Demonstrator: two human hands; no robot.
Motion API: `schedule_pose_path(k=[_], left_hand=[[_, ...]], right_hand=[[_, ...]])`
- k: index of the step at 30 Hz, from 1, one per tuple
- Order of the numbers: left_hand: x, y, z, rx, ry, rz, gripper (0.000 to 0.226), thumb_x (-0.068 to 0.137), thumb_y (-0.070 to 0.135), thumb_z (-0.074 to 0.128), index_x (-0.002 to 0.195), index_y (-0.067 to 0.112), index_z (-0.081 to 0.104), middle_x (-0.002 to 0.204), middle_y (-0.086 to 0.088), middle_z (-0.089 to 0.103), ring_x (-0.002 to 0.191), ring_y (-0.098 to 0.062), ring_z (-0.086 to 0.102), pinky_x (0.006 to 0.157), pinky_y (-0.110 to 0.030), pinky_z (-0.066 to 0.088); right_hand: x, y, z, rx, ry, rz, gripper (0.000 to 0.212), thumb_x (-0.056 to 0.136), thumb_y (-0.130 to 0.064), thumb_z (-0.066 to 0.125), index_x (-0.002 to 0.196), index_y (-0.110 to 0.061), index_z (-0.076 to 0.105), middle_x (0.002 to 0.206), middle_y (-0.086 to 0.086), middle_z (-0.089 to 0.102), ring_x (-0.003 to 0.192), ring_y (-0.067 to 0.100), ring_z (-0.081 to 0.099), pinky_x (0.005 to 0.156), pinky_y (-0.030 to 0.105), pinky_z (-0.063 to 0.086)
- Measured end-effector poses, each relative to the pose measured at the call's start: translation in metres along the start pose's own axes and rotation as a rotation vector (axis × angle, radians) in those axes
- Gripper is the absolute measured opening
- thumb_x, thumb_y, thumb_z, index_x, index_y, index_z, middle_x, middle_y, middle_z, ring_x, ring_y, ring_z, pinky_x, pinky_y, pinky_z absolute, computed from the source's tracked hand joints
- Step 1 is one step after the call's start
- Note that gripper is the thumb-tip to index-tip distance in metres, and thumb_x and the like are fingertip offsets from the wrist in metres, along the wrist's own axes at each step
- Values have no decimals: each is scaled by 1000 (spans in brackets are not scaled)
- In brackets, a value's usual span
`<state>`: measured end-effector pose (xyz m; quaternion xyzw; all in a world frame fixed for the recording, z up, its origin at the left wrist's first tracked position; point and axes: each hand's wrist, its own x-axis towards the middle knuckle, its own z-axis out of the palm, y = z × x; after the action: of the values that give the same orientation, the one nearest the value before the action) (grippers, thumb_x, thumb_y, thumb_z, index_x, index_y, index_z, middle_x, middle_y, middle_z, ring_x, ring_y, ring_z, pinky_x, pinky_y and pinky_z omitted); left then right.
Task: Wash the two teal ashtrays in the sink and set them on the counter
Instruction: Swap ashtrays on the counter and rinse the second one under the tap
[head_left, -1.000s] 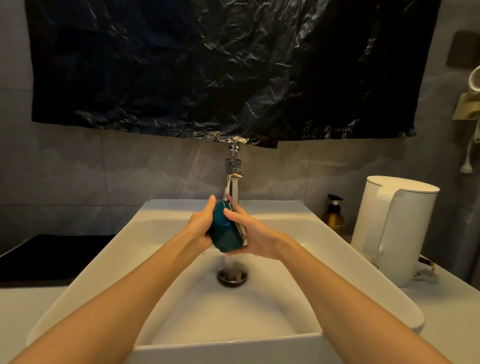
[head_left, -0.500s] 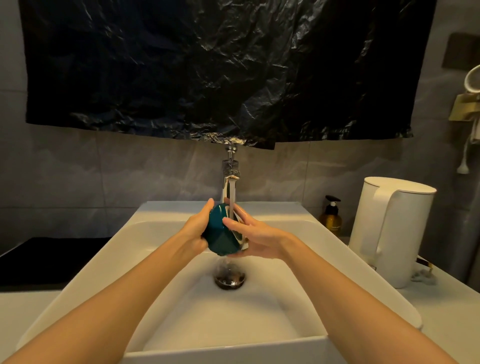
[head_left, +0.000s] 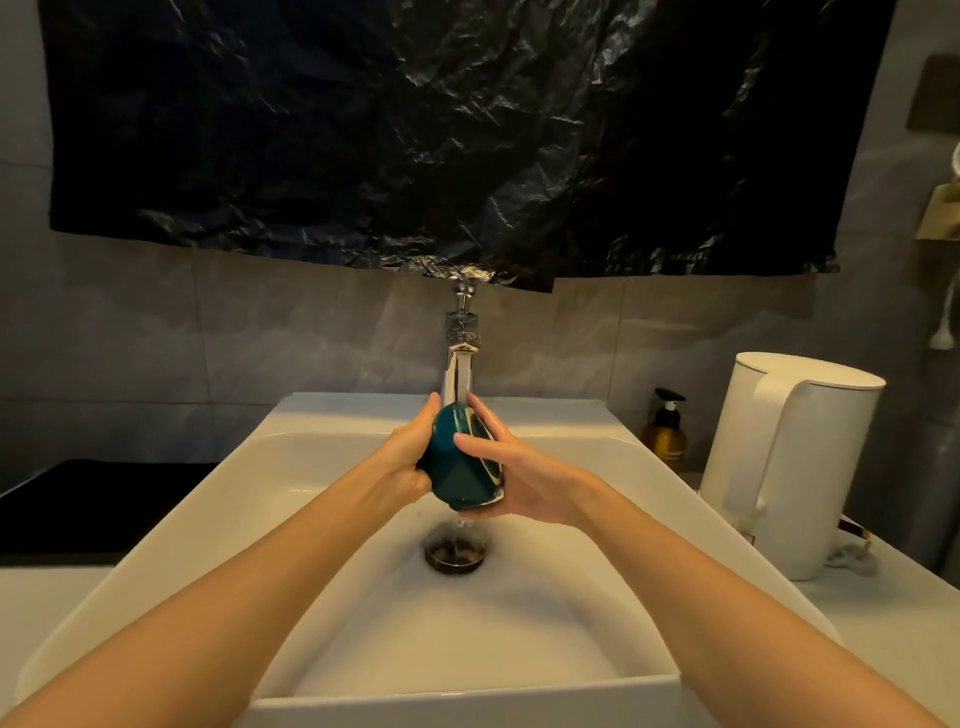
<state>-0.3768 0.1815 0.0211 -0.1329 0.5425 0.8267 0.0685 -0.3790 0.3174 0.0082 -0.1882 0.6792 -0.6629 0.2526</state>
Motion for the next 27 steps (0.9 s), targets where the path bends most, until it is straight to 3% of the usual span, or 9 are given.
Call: schedule_pose_path(k=[3,6,7,10,12,16,20,24,27], left_hand=[[0,0,3,-24,20,-34,39,87,49,57,99,12,58,98,-15,61,89,-34,57,82,-50,50],[1,-1,2,-36,12,-50,40,86,48,59,101,11,59,100,-17,61,91,-35,58,80,-50,50],[-1,0,1,-39,11,-45,38,87,47,59,99,10,59,98,-16,61,88,-35,58,78,-49,50],[-2,3,-2,-28,43,-13,35,90,46,55,92,12,58,90,-14,60,81,-33,56,78,-48,49],[-1,6,-4,-8,71,11,34,90,47,54,92,13,58,89,-13,60,81,-32,56,79,-47,49],[3,3,-2,76,68,70,34,89,46,55,102,15,61,96,-12,64,91,-28,59,79,-41,51],[6,-6,1,224,40,162,43,87,51,57,110,16,63,104,-11,68,97,-27,63,80,-36,54],[6,-9,1,262,54,166,43,88,54,53,109,18,60,107,-9,65,101,-27,61,86,-36,53],[6,-8,-1,245,84,180,41,88,53,52,108,18,60,105,-9,65,102,-27,60,90,-39,51]], right_hand=[[1,1,2,9,60,7,60,82,-49,68,131,-60,35,133,-3,48,115,30,58,93,52,51],[3,-1,19,-14,221,23,20,90,-58,51,108,-61,44,124,-6,52,106,23,58,81,45,56],[5,-2,24,-20,252,28,18,91,-60,47,108,-60,43,124,-6,51,105,22,58,78,43,56],[6,-4,24,-4,204,47,48,89,-59,51,132,-57,30,130,-4,48,110,26,56,82,44,56],[3,-6,17,12,111,30,58,88,-50,60,135,-57,28,134,-1,45,116,30,55,88,48,55],[2,-6,25,105,210,-3,46,85,-52,63,124,-55,39,127,-3,50,113,29,56,87,50,54],[14,-10,38,272,400,101,57,79,-66,59,122,-30,52,115,8,59,103,26,58,81,42,55],[7,-13,30,241,378,203,61,76,-71,57,111,-22,59,110,10,61,106,28,57,95,46,49],[8,-12,30,280,335,187,57,80,-68,56,114,-22,60,115,10,61,106,28,57,85,43,50]])
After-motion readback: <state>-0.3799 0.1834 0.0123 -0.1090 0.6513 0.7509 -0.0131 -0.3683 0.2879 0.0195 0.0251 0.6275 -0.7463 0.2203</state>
